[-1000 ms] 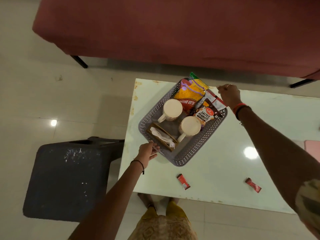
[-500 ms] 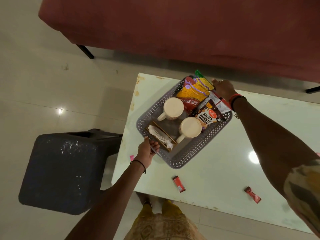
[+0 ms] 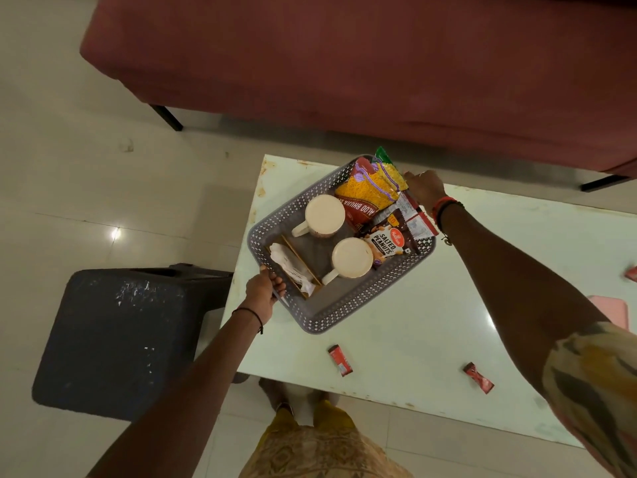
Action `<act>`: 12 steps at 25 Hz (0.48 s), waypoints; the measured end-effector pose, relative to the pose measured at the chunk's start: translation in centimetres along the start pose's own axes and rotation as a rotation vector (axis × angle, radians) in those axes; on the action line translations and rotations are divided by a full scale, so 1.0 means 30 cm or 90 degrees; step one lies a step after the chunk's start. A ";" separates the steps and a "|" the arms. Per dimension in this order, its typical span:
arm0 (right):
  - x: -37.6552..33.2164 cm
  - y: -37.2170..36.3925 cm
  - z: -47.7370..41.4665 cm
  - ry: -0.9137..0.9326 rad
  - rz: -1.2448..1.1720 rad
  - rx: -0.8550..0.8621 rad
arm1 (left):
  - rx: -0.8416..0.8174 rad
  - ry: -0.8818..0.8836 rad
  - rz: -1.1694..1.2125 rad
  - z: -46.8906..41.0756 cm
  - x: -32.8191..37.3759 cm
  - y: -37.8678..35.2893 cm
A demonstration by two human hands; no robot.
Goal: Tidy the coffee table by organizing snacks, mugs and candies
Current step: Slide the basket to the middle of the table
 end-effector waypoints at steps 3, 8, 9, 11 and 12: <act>0.036 0.014 0.107 -0.018 -0.004 -0.026 | 0.013 -0.017 -0.016 0.066 0.047 0.044; 0.111 0.057 0.315 -0.072 -0.109 0.032 | -0.004 -0.048 -0.060 0.210 0.093 0.146; 0.128 0.059 0.358 -0.086 -0.131 0.036 | -0.009 -0.057 -0.079 0.236 0.099 0.166; 0.168 0.047 0.437 -0.110 -0.163 0.030 | 0.002 -0.067 -0.117 0.272 0.103 0.217; 0.198 0.046 0.489 -0.119 -0.180 0.026 | 0.007 -0.076 -0.135 0.302 0.102 0.243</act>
Point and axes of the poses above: each hand's wrist, its own z-axis away from the middle knuckle, its own y-axis out of the back of the hand, x = y × z, the point moved 8 cm from there along -z, towards the middle knuckle, and after that the axes turned 3 degrees about z, right-handed, at the moved point
